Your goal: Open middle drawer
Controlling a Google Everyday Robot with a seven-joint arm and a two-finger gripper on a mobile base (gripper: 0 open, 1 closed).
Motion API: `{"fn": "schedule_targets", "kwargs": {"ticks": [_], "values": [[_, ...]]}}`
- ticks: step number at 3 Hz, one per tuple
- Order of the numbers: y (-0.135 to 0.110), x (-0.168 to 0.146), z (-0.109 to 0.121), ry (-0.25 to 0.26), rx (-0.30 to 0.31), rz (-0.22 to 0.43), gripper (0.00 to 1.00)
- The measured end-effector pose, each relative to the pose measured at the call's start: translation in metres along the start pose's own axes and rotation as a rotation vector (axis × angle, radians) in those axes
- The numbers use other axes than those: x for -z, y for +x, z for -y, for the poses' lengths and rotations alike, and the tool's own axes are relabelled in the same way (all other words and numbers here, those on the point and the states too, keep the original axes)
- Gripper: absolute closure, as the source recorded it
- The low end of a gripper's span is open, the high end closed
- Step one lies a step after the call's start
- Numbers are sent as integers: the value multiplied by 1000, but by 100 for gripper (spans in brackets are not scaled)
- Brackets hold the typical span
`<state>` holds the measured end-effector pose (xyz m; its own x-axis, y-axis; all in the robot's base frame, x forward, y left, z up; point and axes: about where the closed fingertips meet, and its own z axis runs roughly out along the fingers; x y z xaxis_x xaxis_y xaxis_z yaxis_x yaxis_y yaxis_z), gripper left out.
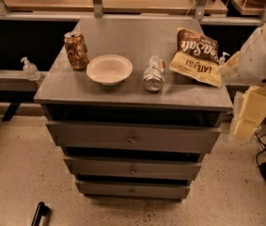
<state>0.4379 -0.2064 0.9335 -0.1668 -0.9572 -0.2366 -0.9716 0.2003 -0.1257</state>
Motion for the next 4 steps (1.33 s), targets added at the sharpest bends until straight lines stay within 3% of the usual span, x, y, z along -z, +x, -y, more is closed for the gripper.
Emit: {"fn": "schedule_targets", "kwargs": {"ticks": [1,2,3,4], "values": [[7,-77,-26,-142,16,73,0],[15,-147,-59,-214,1,206,0],[18,-159,-61,-183,-28,270,0],[15,-165,-62,-208,-11,280,0]]}}
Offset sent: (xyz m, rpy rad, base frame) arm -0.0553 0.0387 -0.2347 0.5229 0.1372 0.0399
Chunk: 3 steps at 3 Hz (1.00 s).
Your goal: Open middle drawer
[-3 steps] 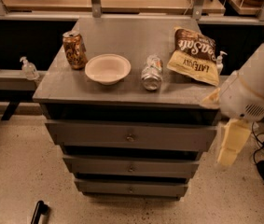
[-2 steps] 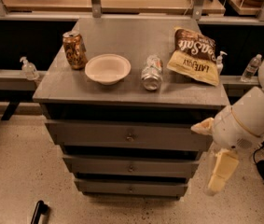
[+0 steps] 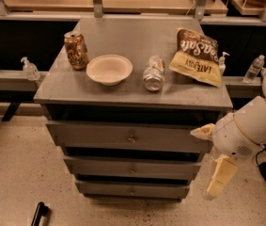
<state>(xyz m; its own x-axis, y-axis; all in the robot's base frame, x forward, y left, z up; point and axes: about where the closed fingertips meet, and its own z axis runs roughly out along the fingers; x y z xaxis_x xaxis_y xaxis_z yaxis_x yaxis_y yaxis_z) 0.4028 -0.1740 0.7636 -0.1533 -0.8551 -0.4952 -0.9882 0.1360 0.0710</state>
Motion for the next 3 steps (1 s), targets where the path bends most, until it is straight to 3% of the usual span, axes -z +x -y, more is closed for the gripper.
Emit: {"fn": "schedule_targets", "kwargs": {"ticks": [1,2,3], "values": [[6,-46,-6,-41,-2,147,0],[8,-101,-1,0,-1,319,0],[6,-151,5,59,13,417,0]]}}
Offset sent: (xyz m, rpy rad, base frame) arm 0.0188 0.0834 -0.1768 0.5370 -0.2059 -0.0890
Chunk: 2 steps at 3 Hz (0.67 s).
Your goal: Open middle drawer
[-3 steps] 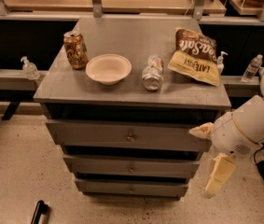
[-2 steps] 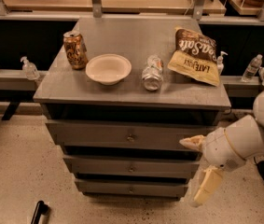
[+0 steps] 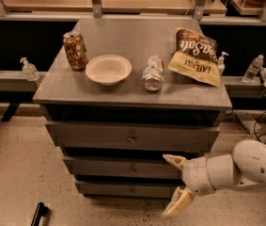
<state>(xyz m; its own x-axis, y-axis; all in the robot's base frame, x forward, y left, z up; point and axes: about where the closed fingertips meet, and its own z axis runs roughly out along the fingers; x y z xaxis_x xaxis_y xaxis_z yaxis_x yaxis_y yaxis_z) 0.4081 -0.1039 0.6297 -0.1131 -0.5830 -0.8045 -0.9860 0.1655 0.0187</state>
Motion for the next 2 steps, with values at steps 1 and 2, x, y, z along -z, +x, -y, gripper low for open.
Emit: {"fn": "schedule_targets", "kwargs": {"ticks": [1,2], "values": [[2,-6,10,36,8,2,0],[4,-8,9,32,7,-7,0]]}}
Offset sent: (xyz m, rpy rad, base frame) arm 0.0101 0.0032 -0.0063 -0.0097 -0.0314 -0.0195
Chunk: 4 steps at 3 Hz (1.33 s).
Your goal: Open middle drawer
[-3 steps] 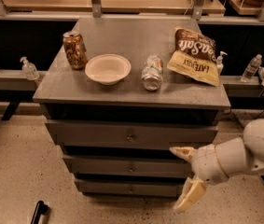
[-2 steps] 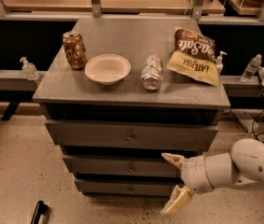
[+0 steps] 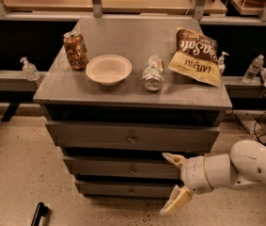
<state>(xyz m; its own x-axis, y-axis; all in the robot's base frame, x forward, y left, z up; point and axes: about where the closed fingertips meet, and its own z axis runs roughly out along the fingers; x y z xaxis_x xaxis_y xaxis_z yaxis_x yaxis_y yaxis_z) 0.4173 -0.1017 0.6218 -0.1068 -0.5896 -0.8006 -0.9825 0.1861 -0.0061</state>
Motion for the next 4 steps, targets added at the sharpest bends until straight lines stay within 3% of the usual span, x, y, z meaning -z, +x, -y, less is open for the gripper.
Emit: {"fn": "schedule_targets", "kwargs": {"ticks": [1,2,3,4], "values": [[26,-22,13,53,-7,-93,0],[77,-37,35,100,11,-158,0],[120,-59,50,88,73,-174,0],[147,-76,60,67,132,-146,0]]}}
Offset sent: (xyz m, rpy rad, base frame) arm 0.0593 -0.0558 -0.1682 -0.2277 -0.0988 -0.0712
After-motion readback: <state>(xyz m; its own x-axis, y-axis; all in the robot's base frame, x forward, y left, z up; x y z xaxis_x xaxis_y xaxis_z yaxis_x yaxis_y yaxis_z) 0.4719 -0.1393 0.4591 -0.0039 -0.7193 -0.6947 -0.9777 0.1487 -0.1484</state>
